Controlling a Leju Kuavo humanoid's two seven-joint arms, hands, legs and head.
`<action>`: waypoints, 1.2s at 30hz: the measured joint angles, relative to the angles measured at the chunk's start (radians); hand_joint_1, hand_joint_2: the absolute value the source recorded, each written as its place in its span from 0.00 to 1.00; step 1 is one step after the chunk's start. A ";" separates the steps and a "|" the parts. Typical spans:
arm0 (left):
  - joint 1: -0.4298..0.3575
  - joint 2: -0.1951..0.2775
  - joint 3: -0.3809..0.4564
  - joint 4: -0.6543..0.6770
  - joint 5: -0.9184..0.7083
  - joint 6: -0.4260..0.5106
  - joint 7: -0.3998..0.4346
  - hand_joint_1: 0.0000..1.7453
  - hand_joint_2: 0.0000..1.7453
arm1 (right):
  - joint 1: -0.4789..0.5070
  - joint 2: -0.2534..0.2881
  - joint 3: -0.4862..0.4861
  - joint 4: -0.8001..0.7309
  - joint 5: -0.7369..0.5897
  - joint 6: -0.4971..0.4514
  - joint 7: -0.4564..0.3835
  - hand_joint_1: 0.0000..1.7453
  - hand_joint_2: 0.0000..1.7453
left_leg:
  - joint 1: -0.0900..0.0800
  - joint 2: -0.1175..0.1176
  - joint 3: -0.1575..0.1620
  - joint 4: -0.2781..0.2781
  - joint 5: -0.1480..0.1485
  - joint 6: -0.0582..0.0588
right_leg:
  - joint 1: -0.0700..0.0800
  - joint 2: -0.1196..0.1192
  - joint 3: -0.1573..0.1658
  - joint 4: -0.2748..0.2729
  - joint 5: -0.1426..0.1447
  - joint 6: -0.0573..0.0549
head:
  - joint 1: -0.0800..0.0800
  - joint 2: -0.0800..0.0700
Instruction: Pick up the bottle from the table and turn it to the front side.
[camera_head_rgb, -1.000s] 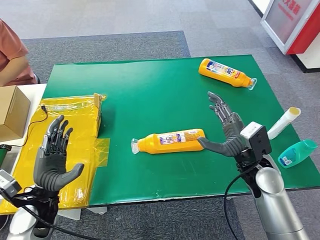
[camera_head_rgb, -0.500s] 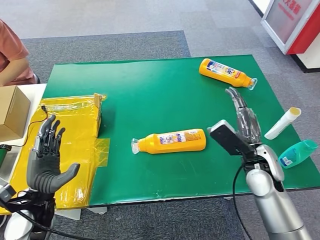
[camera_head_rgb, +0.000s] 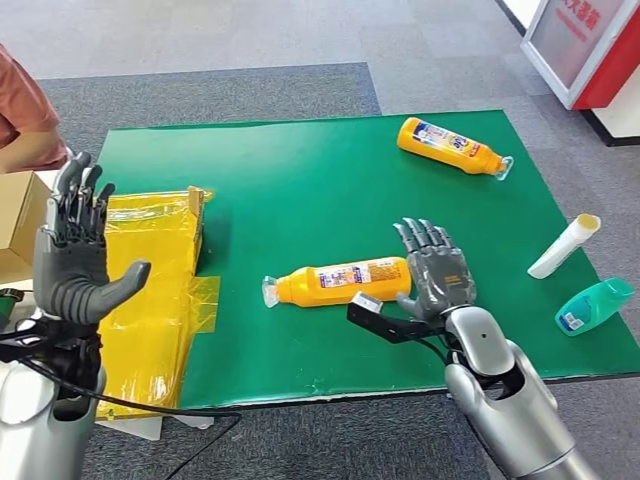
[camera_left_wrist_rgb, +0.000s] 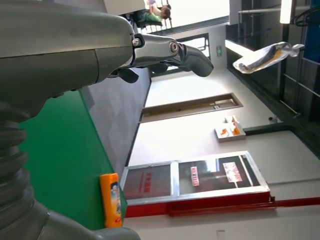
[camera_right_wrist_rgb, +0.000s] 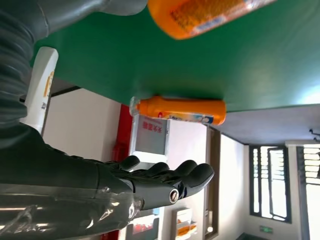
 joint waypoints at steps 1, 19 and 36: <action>-0.019 0.000 -0.002 0.008 0.003 0.001 0.006 0.00 1.00 | -0.005 0.000 0.017 0.015 0.002 0.001 -0.001 0.00 1.00 | 0.000 0.000 0.000 0.000 0.000 0.000 | 0.000 0.000 0.000 0.000 0.000 0.000 | 0.000 0.000; -0.211 -0.013 -0.090 0.084 0.010 0.018 0.063 0.00 1.00 | -0.128 0.084 0.157 0.293 -0.014 -0.032 -0.022 0.00 1.00 | 0.000 0.000 0.000 0.000 0.000 0.000 | 0.000 0.000 0.000 0.000 0.000 0.000 | 0.000 0.000; -0.217 -0.016 -0.125 0.094 0.010 0.017 0.065 0.00 1.00 | -0.180 0.099 0.171 0.393 -0.012 -0.037 -0.019 0.00 1.00 | 0.000 0.000 0.000 0.000 0.000 0.000 | 0.000 0.000 0.000 0.000 0.000 0.000 | 0.000 0.000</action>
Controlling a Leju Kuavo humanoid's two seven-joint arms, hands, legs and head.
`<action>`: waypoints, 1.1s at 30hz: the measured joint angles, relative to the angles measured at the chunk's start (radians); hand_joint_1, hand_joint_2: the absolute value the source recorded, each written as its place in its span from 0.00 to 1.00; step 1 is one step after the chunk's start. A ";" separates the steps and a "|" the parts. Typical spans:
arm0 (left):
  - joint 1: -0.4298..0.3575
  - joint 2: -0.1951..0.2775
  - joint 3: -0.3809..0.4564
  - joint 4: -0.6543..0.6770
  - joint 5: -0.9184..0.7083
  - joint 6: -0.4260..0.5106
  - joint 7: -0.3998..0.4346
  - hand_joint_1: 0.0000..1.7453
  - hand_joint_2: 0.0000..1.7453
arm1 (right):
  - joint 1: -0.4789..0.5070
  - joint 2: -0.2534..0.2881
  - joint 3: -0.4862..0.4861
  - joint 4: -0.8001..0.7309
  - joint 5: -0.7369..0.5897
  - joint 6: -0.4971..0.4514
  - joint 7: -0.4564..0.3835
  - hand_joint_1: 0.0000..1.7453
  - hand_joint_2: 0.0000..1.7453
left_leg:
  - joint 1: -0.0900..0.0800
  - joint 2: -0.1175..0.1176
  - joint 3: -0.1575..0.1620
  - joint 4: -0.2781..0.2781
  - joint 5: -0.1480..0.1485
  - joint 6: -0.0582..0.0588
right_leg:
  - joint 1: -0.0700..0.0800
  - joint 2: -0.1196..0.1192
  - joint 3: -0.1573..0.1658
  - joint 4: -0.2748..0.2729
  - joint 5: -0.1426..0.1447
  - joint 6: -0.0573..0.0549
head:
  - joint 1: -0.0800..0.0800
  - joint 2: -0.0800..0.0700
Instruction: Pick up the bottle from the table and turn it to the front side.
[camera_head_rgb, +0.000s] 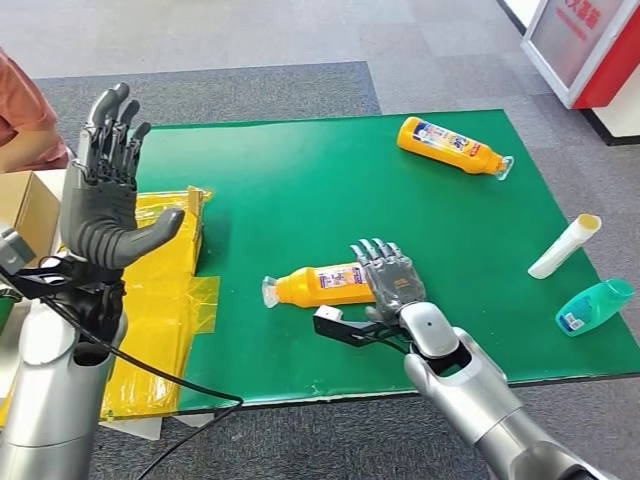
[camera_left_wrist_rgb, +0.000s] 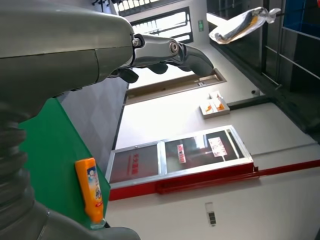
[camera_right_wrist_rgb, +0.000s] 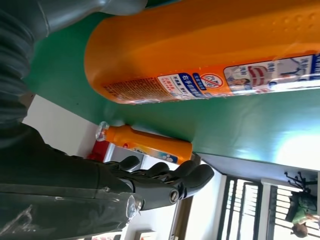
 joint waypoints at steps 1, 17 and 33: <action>-0.001 0.000 -0.006 0.000 0.000 0.000 0.002 0.00 1.00 | -0.008 0.001 0.000 0.014 0.000 0.000 0.000 0.00 1.00 | 0.000 0.000 0.000 0.000 0.000 0.000 | 0.000 0.000 0.000 0.000 0.000 0.000 | 0.000 0.000; -0.048 -0.002 -0.071 0.000 0.010 0.001 0.027 0.00 1.00 | -0.128 0.040 0.011 0.285 0.090 -0.002 0.034 0.00 1.00 | 0.000 0.000 0.000 0.000 0.000 0.000 | 0.000 0.000 0.000 0.000 0.000 0.000 | 0.000 0.000; -0.038 0.000 -0.099 -0.008 0.015 0.008 0.024 0.00 1.00 | -0.172 0.091 0.013 0.434 0.105 -0.005 0.015 1.00 1.00 | 0.000 0.000 0.000 0.000 0.001 0.000 | 0.000 0.000 0.001 0.000 0.001 0.000 | 0.000 0.000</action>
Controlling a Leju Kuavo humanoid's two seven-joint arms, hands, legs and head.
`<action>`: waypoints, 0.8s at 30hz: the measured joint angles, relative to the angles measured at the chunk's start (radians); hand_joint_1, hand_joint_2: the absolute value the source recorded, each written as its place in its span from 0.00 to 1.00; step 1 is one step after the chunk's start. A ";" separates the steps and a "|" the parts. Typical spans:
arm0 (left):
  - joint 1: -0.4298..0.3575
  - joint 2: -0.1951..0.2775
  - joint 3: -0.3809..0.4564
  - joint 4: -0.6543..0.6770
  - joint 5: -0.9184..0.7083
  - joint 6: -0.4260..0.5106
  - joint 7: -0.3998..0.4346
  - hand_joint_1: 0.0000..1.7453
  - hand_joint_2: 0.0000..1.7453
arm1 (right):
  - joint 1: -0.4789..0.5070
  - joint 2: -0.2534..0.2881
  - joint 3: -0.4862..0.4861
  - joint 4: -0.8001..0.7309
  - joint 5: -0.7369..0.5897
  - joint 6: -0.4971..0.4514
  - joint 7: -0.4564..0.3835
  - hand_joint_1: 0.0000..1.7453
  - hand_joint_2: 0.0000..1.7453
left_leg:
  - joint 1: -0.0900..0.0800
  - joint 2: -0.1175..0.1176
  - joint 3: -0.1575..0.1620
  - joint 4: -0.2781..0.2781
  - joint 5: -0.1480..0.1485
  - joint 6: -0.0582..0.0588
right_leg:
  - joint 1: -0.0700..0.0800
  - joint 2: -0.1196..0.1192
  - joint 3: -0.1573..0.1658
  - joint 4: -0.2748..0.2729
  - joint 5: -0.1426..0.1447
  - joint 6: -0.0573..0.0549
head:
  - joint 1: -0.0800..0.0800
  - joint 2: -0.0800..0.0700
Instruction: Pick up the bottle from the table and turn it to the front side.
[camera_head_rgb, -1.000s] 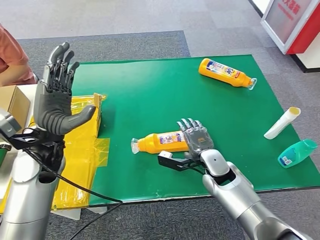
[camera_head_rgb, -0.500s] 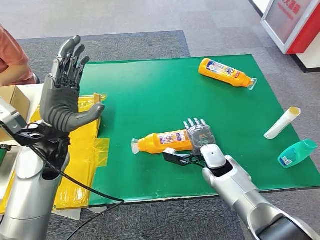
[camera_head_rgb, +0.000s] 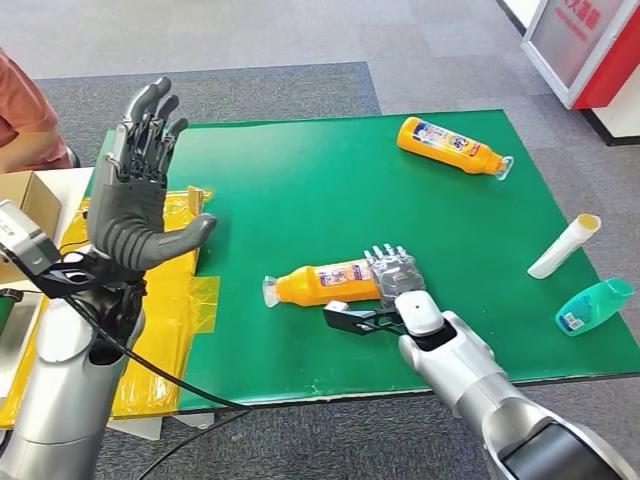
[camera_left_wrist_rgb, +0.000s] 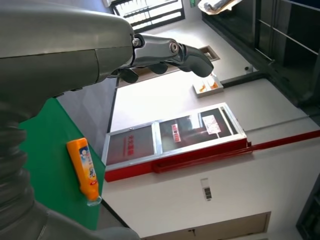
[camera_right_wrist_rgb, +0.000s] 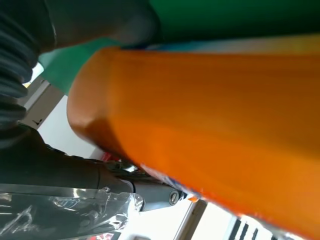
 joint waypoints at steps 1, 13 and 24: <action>0.000 0.001 0.000 0.000 0.001 0.001 -0.001 0.00 1.00 | -0.001 0.002 0.000 0.003 -0.001 0.000 -0.003 1.00 1.00 | 0.000 0.000 0.000 0.000 0.000 0.000 | 0.000 0.000 0.000 0.000 0.000 0.000 | 0.000 0.000; 0.008 0.008 0.001 0.000 0.006 0.006 -0.005 0.00 1.00 | -0.008 0.005 -0.005 0.014 -0.040 -0.020 -0.026 1.00 1.00 | 0.000 0.000 0.000 0.000 0.000 0.000 | 0.000 0.000 0.000 0.000 0.000 0.000 | 0.000 0.000; 0.158 0.025 0.052 -0.015 -0.003 0.077 -0.083 0.00 1.00 | 0.135 0.007 -0.236 -0.303 -0.810 0.078 -0.316 1.00 1.00 | 0.000 0.000 -0.001 0.000 -0.001 0.000 | 0.000 0.000 -0.001 0.000 -0.001 0.000 | 0.000 0.000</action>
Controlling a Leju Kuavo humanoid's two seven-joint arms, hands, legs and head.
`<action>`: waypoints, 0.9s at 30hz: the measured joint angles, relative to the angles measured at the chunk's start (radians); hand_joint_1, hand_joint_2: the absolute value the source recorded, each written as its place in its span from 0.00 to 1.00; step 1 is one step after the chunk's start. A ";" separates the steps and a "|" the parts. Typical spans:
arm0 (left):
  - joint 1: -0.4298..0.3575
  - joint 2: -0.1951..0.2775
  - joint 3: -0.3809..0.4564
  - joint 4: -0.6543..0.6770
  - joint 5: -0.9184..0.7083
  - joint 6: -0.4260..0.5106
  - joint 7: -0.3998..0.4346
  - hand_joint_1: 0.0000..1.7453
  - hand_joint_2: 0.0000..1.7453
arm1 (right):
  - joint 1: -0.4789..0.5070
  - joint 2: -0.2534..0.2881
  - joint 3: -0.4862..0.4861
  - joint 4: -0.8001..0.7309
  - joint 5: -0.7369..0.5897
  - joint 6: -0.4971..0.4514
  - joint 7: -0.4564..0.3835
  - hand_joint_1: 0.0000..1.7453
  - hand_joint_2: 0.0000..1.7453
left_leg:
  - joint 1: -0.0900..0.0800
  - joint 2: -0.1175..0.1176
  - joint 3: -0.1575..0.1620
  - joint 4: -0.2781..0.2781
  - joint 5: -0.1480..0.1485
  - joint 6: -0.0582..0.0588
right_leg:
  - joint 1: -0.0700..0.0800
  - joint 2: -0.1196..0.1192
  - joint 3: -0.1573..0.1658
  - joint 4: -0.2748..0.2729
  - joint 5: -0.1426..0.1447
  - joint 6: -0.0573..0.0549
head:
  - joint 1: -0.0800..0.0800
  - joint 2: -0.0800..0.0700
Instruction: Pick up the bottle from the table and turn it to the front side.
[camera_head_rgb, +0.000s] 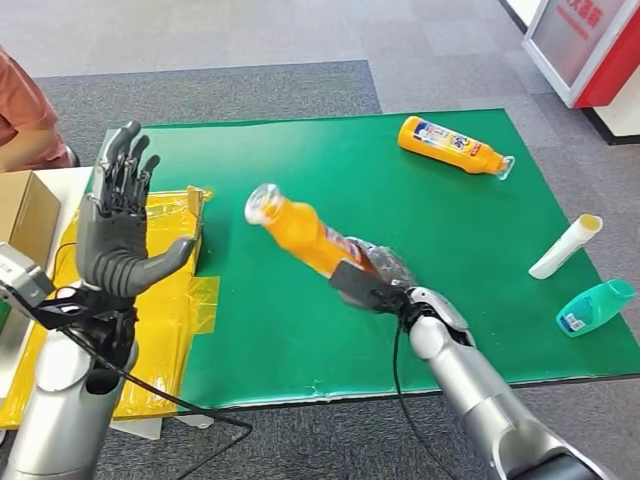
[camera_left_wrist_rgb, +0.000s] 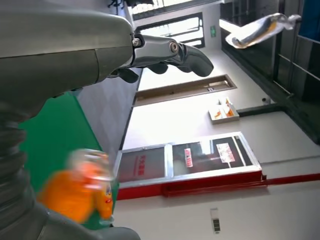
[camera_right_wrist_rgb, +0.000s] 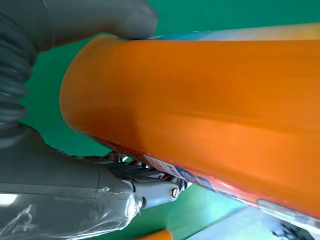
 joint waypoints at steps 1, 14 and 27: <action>0.022 0.002 0.004 -0.001 0.010 -0.002 -0.014 0.00 1.00 | 0.013 0.000 -0.029 -0.042 -0.081 0.013 -0.015 1.00 1.00 | 0.000 0.000 0.000 0.000 0.000 0.000 | 0.000 0.000 0.000 0.000 0.000 0.000 | 0.000 0.000; 0.108 0.028 0.012 -0.031 0.060 0.035 -0.069 0.00 1.00 | 0.133 0.011 -0.264 -0.341 -0.573 0.052 -0.138 1.00 1.00 | 0.000 0.000 0.000 0.000 0.000 0.000 | 0.000 0.000 0.000 0.000 0.000 0.000 | 0.000 0.000; 0.064 0.023 -0.003 0.036 0.367 -0.151 0.037 0.00 1.00 | 0.191 0.071 -0.172 -0.493 -0.206 -0.213 -0.283 1.00 1.00 | 0.000 0.000 0.000 0.000 0.000 0.000 | 0.000 0.000 -0.001 0.000 0.000 0.000 | 0.000 0.000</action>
